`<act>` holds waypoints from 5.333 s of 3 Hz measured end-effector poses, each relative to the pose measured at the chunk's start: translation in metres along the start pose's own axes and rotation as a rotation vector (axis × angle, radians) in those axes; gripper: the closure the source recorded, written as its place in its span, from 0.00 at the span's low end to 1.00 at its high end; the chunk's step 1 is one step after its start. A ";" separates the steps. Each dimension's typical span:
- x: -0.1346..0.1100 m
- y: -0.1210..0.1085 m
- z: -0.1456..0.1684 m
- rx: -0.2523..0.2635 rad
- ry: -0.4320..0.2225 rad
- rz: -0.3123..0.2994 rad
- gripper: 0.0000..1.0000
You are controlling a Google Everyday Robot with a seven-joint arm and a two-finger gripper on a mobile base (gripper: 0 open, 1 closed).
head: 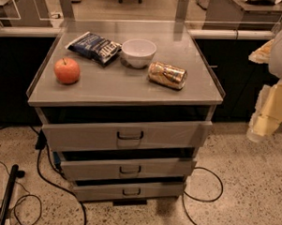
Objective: Open middle drawer
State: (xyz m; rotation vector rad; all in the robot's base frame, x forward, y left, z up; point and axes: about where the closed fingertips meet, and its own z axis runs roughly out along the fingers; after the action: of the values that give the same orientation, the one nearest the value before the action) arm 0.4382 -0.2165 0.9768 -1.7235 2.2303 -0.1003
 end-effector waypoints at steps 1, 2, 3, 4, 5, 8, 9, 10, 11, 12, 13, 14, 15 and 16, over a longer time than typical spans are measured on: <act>0.000 0.000 0.000 0.003 -0.012 -0.003 0.00; 0.002 0.003 0.002 0.008 -0.093 -0.016 0.00; 0.017 0.009 0.027 -0.008 -0.230 -0.019 0.00; 0.023 0.024 0.045 -0.002 -0.398 -0.020 0.00; 0.013 0.056 0.073 -0.004 -0.539 0.014 0.00; 0.002 0.077 0.099 -0.042 -0.577 0.059 0.00; 0.000 0.089 0.133 -0.074 -0.532 0.104 0.00; 0.007 0.094 0.173 -0.090 -0.468 0.155 0.00; 0.011 0.097 0.205 -0.053 -0.416 0.156 0.00; 0.010 0.088 0.235 -0.004 -0.443 0.125 0.00; -0.011 0.085 0.266 -0.018 -0.507 0.058 0.00; -0.011 0.086 0.274 -0.033 -0.500 0.052 0.00; -0.010 0.084 0.299 -0.064 -0.494 0.052 0.00; -0.012 0.082 0.336 -0.109 -0.516 0.038 0.00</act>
Offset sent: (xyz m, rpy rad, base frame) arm -0.0064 -0.0041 -0.0116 0.1778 -0.0549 0.0805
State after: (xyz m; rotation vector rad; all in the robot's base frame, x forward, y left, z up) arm 0.4629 -0.1363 0.6416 -1.5370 1.9063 0.4327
